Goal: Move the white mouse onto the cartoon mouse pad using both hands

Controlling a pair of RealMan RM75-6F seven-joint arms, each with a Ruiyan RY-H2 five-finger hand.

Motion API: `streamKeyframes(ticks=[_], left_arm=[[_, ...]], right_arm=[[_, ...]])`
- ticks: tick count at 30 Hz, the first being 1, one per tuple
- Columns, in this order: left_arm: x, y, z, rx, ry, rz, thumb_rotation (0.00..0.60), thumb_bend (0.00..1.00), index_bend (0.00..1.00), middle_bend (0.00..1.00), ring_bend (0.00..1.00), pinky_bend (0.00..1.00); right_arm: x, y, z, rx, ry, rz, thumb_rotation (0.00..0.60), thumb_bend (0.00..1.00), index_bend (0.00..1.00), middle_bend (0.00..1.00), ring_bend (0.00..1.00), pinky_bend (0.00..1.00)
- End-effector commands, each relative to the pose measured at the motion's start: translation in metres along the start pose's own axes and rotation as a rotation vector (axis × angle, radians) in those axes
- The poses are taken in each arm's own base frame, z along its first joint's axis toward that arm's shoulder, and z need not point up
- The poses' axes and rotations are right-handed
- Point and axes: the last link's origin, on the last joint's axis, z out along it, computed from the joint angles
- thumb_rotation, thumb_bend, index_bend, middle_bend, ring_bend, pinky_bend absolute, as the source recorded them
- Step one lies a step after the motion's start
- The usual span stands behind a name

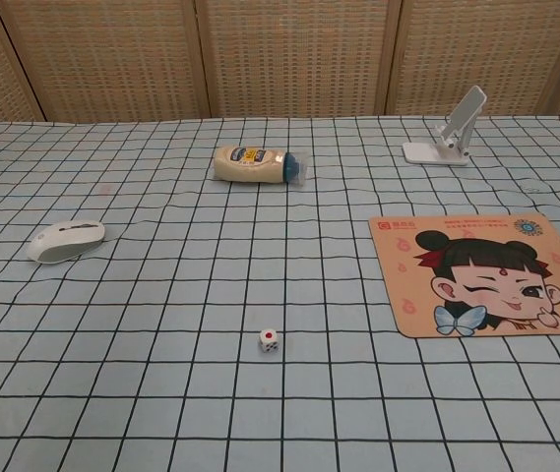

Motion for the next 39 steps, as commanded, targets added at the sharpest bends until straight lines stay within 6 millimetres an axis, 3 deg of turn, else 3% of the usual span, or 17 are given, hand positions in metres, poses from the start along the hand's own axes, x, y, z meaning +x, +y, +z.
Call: streamKeyframes(ticks=[1,7,15,22,39], left_arm=[[-0.007,0.02,0.029,0.023,-0.056,0.036,0.6,0.06,0.19,0.02,0.03,0.18],[-0.019,0.037,0.056,0.052,-0.13,0.076,0.6,0.07,0.19,0.02,0.03,0.18],[-0.034,0.069,0.079,0.046,-0.22,0.098,0.6,0.07,0.19,0.03,0.04,0.19],[-0.048,0.091,0.084,0.039,-0.285,0.102,0.6,0.07,0.2,0.03,0.05,0.2],[-0.082,0.111,0.098,0.064,-0.37,0.12,0.6,0.08,0.22,0.05,0.06,0.22]], right_arm=[[0.001,0.001,0.0,-0.002,0.0,0.009,0.6,0.13,0.0,0.0,0.0,0.0],[0.004,0.005,0.002,-0.009,-0.001,0.029,0.6,0.13,0.0,0.0,0.0,0.0],[0.003,0.007,0.004,-0.012,-0.02,0.046,0.6,0.13,0.0,0.0,0.0,0.0],[0.003,0.008,0.005,-0.012,-0.027,0.055,0.6,0.13,0.0,0.0,0.0,0.0],[0.005,0.008,0.005,-0.004,-0.033,0.083,0.6,0.13,0.0,0.0,0.0,0.0]])
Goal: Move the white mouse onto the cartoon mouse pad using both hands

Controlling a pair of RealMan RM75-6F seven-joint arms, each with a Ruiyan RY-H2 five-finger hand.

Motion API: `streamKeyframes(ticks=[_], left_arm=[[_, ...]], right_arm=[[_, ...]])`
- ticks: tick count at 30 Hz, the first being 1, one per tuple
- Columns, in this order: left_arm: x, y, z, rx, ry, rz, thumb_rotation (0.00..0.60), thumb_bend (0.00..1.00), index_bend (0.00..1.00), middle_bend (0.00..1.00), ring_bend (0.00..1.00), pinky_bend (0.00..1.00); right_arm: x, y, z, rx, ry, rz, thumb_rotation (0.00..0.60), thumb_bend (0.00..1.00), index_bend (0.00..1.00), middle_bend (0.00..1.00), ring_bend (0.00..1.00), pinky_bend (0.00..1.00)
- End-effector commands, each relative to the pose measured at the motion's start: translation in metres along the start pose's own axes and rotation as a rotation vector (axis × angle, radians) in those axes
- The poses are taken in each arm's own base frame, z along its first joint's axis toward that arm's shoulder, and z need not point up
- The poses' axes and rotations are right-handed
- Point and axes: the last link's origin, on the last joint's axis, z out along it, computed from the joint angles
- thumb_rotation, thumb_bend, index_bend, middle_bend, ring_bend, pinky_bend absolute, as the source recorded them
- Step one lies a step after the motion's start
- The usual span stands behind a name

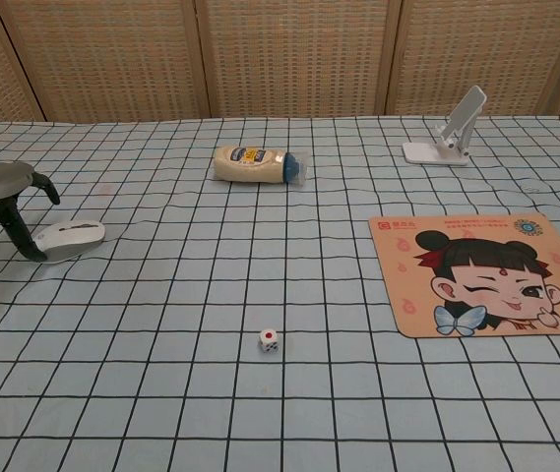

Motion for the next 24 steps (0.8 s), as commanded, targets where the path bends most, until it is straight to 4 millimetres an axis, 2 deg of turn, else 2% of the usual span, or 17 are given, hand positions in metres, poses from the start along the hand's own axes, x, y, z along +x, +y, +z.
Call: streamKeyframes(ticks=[1,8,13,16,20,24], left_arm=[[-0.004,0.01,0.003,-0.015,-0.01,0.015,0.6,0.08,0.22,0.06,0.06,0.22],[-0.006,0.025,0.008,-0.033,-0.005,0.023,0.6,0.08,0.24,0.06,0.07,0.23],[-0.009,0.03,0.01,-0.032,-0.006,0.029,0.6,0.15,0.29,0.11,0.11,0.27],[-0.011,0.031,0.009,-0.03,-0.004,0.037,0.6,0.24,0.35,0.17,0.16,0.32],[-0.01,0.028,0.006,-0.014,0.023,0.037,0.6,0.39,0.49,0.29,0.27,0.41],[-0.008,0.026,0.006,-0.01,0.029,0.03,0.6,0.44,0.54,0.34,0.31,0.44]], right_arm=[[0.0,0.0,0.0,0.002,-0.004,0.002,0.6,0.13,0.0,0.0,0.0,0.0],[0.001,0.0,0.0,0.006,-0.005,0.006,0.6,0.13,0.0,0.0,0.0,0.0],[0.002,0.0,0.0,0.002,-0.001,0.011,0.6,0.13,0.0,0.0,0.0,0.0],[0.002,0.0,0.0,0.003,0.002,0.013,0.6,0.13,0.0,0.0,0.0,0.0],[0.003,0.0,0.0,0.004,0.003,0.017,0.6,0.13,0.0,0.0,0.0,0.0],[0.003,0.0,0.0,0.003,0.004,0.019,0.6,0.13,0.0,0.0,0.0,0.0]])
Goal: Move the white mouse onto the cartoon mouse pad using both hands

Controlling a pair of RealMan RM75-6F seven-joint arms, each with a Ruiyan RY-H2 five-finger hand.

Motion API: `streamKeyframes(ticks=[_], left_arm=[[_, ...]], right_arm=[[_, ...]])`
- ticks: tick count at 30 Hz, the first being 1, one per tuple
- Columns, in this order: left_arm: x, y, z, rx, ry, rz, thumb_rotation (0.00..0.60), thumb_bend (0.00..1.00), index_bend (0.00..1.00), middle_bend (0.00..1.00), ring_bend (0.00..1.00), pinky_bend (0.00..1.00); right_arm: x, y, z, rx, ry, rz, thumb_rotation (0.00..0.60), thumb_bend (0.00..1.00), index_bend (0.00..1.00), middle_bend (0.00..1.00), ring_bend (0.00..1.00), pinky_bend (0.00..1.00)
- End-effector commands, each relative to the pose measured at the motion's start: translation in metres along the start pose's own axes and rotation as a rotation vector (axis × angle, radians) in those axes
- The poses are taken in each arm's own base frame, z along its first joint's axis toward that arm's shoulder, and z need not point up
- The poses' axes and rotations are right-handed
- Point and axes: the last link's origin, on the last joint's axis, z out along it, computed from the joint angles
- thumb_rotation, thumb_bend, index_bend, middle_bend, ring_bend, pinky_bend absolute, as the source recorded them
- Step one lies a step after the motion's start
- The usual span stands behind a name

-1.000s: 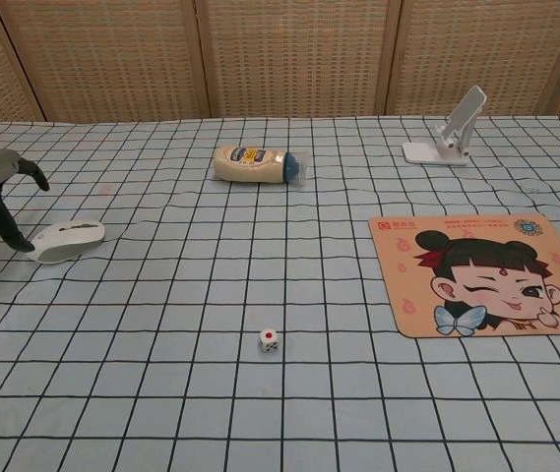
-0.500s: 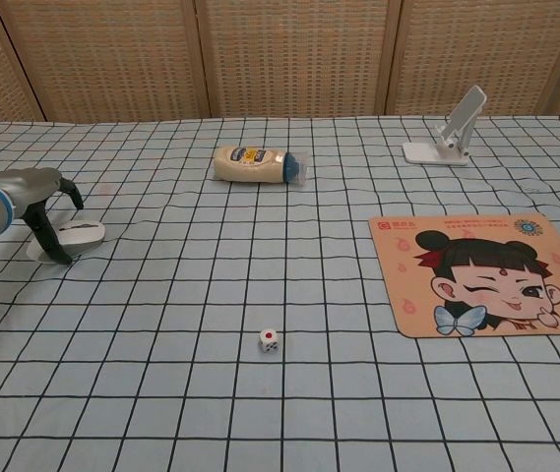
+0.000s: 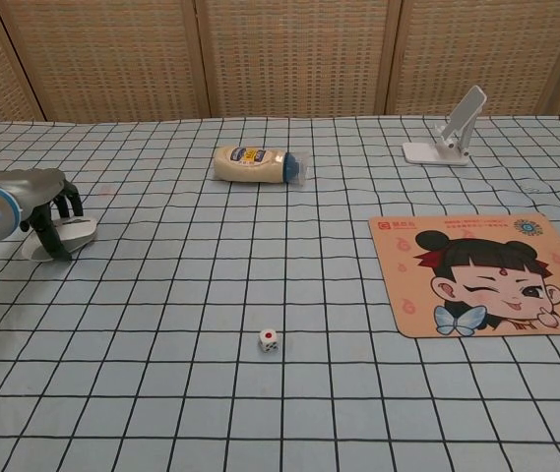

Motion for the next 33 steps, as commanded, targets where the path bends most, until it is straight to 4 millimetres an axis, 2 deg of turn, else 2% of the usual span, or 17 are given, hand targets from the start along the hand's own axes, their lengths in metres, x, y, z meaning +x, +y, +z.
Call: streamKeyframes(ticks=[1,9,20,26,27,28,30,33], left_arm=[[0.002,-0.001,0.0,0.001,0.006,-0.004,0.6,0.44,0.54,0.34,0.31,0.44],[0.015,0.009,-0.005,-0.045,0.036,-0.009,0.6,0.44,0.54,0.34,0.31,0.44],[0.03,0.047,-0.012,-0.142,0.059,0.023,0.6,0.44,0.54,0.34,0.31,0.44],[0.039,0.087,-0.018,-0.205,0.06,0.028,0.6,0.44,0.54,0.34,0.31,0.44],[0.041,0.1,-0.021,-0.226,0.058,0.03,0.6,0.44,0.54,0.34,0.31,0.44],[0.044,0.123,-0.029,-0.281,0.059,0.043,0.6,0.44,0.54,0.34,0.31,0.44],[0.046,0.145,-0.033,-0.303,0.057,0.059,0.6,0.44,0.54,0.34,0.31,0.44],[0.048,0.162,-0.037,-0.327,0.063,0.079,0.6,0.44,0.54,0.35,0.31,0.44]], right_arm=[[0.0,0.0,0.0,0.0,0.001,0.0,0.6,0.13,0.0,0.0,0.0,0.0],[0.001,0.0,0.0,-0.003,0.002,0.002,0.6,0.13,0.0,0.0,0.0,0.0],[0.002,0.003,0.001,-0.012,0.003,0.015,0.6,0.13,0.0,0.0,0.0,0.0],[0.003,0.004,0.003,-0.015,-0.001,0.025,0.6,0.13,0.0,0.0,0.0,0.0],[0.003,0.005,0.003,-0.018,-0.001,0.031,0.6,0.13,0.0,0.0,0.0,0.0],[0.006,0.007,0.003,-0.025,0.009,0.041,0.6,0.13,0.0,0.0,0.0,0.0],[0.009,0.009,0.003,-0.029,0.012,0.053,0.6,0.13,0.0,0.0,0.0,0.0],[0.011,0.01,0.004,-0.032,0.016,0.062,0.6,0.13,0.0,0.0,0.0,0.0]])
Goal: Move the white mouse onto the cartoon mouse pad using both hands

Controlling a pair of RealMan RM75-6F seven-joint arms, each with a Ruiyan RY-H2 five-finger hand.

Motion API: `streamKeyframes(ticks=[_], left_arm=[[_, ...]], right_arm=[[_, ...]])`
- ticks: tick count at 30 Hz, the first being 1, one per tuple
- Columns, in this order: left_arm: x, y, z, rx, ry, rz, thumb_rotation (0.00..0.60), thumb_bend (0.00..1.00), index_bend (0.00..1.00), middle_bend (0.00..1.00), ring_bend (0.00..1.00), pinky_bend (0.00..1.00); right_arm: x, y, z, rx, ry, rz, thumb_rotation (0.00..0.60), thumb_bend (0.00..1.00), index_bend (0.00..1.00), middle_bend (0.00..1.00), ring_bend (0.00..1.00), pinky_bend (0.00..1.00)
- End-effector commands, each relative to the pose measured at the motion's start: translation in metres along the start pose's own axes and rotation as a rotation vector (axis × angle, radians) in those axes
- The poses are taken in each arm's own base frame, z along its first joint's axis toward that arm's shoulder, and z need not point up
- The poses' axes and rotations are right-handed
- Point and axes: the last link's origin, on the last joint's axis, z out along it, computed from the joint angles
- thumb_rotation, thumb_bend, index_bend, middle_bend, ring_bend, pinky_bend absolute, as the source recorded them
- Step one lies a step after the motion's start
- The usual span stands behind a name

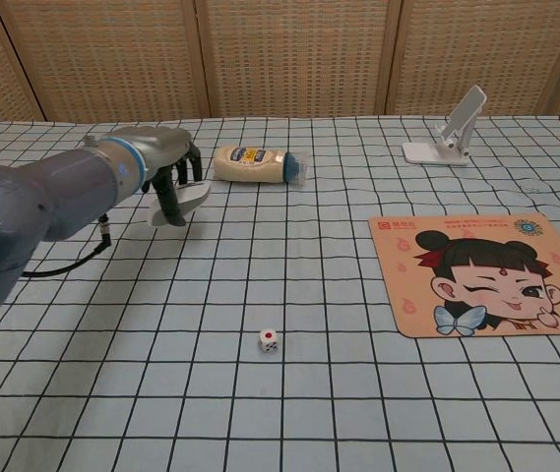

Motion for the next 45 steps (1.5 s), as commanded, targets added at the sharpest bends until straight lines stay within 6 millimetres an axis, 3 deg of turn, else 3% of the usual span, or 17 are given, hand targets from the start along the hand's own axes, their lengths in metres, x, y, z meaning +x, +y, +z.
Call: streamKeyframes(ticks=[1,7,19,34,36,41,45], left_arm=[[0.004,0.029,0.001,-0.039,0.0,0.025,0.6,0.44,0.54,0.35,0.31,0.44],[0.007,0.077,0.003,-0.107,-0.001,0.063,0.6,0.44,0.55,0.35,0.31,0.44],[0.006,0.132,0.002,-0.195,-0.008,0.085,0.6,0.44,0.54,0.35,0.31,0.44],[-0.004,0.153,-0.004,-0.237,-0.037,0.067,0.6,0.43,0.49,0.32,0.31,0.43],[-0.004,0.153,-0.005,-0.244,-0.043,0.053,0.6,0.4,0.44,0.27,0.27,0.41],[-0.002,0.152,-0.007,-0.277,-0.064,-0.007,0.6,0.24,0.26,0.04,0.06,0.23],[0.002,0.145,-0.01,-0.294,-0.06,-0.066,0.6,0.2,0.2,0.0,0.0,0.16]], right_arm=[[0.003,0.002,0.001,-0.004,0.007,0.007,0.6,0.13,0.0,0.0,0.0,0.0],[0.01,0.006,0.002,-0.016,0.02,0.031,0.6,0.13,0.0,0.0,0.0,0.0],[0.021,0.012,0.002,-0.035,0.052,0.058,0.6,0.13,0.0,0.0,0.0,0.0],[0.023,0.014,0.002,-0.043,0.058,0.058,0.6,0.13,0.0,0.0,0.0,0.0],[0.023,0.014,0.002,-0.046,0.057,0.056,0.6,0.13,0.0,0.0,0.0,0.0],[0.024,0.015,0.002,-0.054,0.061,0.049,0.6,0.13,0.0,0.0,0.0,0.0],[0.025,0.015,0.002,-0.059,0.067,0.044,0.6,0.13,0.0,0.0,0.0,0.0]])
